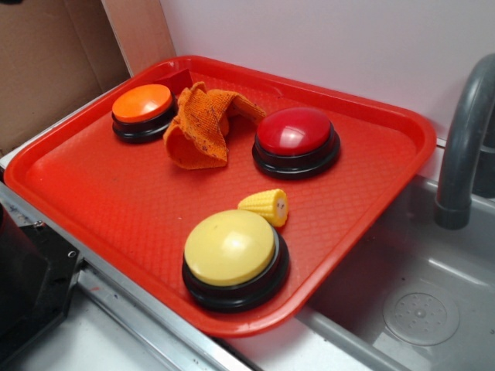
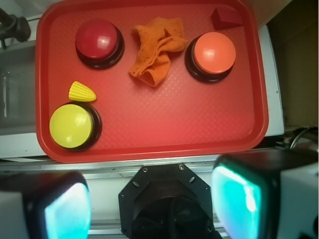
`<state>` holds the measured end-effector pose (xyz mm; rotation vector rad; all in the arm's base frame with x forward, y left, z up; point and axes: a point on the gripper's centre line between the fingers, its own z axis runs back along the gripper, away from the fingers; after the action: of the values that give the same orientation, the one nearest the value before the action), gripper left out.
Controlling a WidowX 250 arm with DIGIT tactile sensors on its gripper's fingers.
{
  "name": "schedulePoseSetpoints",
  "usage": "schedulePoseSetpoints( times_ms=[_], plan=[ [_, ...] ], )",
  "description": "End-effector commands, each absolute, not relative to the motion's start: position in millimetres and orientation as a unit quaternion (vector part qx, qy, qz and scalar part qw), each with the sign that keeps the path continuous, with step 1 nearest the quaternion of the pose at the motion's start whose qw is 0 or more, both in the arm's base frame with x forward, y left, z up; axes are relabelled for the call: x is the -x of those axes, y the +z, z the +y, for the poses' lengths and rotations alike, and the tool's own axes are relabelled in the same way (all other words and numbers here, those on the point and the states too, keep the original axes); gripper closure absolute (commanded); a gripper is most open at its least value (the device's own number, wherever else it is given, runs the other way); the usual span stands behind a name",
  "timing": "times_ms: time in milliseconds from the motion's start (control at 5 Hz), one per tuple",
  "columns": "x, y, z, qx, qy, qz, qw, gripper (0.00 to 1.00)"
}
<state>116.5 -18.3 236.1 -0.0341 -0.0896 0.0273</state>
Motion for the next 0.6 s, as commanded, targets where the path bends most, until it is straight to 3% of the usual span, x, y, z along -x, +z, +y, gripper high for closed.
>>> schedulePoseSetpoints(
  times_ms=[0, 200, 400],
  plan=[
    [-117, 236, -18, 0.017, 0.014, -0.045, 0.999, 0.0],
    [-139, 209, 18, 0.01, 0.058, 0.0, 0.998, 0.0],
    [-159, 194, 50, -0.028, 0.096, 0.009, 0.995, 0.0]
  ],
)
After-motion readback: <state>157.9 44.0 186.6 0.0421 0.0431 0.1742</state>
